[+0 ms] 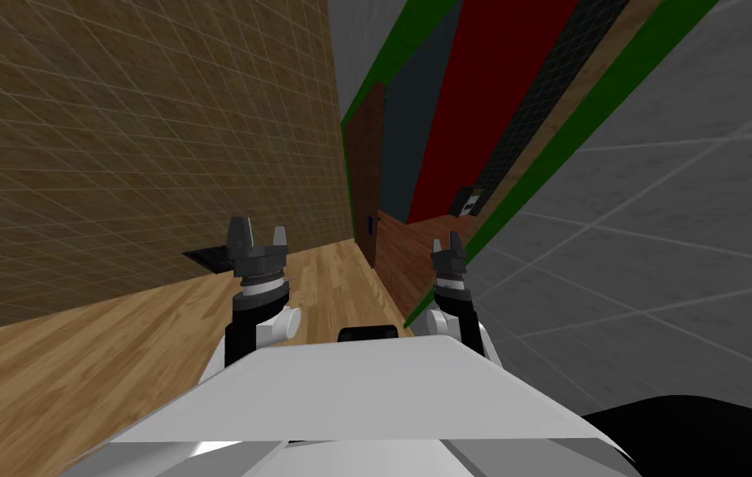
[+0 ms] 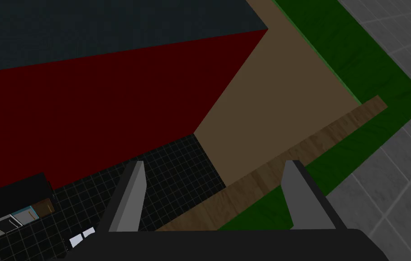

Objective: Push the door open

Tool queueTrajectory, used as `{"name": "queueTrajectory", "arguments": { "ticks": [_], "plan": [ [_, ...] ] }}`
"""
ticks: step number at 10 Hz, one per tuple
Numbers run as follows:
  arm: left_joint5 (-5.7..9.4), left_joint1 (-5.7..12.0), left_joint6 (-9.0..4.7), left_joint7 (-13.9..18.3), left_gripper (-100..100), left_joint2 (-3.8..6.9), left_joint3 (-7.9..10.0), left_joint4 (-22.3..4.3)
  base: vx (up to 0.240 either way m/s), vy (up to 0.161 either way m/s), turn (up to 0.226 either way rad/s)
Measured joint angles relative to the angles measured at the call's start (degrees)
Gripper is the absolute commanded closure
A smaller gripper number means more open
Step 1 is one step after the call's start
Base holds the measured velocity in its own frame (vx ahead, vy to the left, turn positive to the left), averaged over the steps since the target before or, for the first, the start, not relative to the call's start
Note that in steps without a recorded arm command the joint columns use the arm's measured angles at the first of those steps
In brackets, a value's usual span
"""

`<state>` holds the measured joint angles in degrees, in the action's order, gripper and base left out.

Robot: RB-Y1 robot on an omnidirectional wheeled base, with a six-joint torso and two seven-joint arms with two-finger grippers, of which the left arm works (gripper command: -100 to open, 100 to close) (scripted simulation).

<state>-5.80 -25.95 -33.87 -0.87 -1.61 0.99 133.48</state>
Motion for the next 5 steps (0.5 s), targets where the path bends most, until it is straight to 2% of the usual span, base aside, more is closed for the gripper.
{"name": "queueTrajectory", "arguments": {
  "ticks": [4,5],
  "plan": [
    [1.48,2.35,-0.01,0.2,-100,1.41,-1.35,-4.3,0.070,0.082,-0.125],
    [2.18,3.15,0.08,0.4,-100,2.04,-1.62,-5.7,0.101,0.109,-0.124]
  ]
}}
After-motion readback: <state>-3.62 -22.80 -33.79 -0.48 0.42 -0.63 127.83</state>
